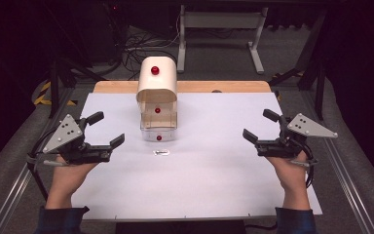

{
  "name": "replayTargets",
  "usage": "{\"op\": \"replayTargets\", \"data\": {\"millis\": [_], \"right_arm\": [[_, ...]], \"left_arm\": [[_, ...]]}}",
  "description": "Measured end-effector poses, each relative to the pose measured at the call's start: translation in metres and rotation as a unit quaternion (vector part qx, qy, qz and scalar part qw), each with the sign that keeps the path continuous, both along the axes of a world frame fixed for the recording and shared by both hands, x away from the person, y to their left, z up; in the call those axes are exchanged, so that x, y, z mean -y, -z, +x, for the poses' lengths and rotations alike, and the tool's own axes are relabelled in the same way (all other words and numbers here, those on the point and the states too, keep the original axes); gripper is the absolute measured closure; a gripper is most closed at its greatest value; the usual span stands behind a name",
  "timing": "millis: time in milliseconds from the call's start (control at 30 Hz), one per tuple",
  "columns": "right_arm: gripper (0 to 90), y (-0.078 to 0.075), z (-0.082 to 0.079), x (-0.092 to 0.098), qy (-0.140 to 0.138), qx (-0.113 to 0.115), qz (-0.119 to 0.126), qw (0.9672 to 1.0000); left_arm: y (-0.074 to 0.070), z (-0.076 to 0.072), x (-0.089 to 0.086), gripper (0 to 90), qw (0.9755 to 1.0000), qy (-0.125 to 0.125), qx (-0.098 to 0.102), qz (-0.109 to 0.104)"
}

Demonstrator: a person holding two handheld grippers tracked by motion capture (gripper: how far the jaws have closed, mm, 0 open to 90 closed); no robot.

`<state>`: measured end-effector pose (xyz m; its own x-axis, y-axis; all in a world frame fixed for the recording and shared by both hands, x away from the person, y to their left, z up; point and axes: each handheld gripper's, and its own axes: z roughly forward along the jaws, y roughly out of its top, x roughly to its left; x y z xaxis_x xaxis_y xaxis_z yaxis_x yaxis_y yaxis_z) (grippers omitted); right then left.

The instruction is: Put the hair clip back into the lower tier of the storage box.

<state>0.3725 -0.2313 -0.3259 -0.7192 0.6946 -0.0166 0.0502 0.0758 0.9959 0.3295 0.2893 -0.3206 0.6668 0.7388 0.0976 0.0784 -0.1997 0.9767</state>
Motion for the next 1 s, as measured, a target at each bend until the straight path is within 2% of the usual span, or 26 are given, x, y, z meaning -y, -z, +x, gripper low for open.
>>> {"op": "replayTargets", "data": {"millis": [333,567,1000], "right_arm": [[3.2,0.000,-0.001,0.000,0.001,-0.002,-0.004,1.0000],[3.2,0.001,-0.001,-0.001,-0.002,-0.006,-0.008,0.9999],[3.2,0.003,0.000,-0.003,-0.004,-0.011,-0.012,0.9999]], "left_arm": [[0.009,0.010,0.007,17.1,0.9994,0.019,-0.014,0.027],[0.015,0.014,0.012,24.0,0.9987,0.032,-0.019,0.036],[0.026,0.024,0.020,37.9,0.9956,0.064,-0.030,0.062]]}}
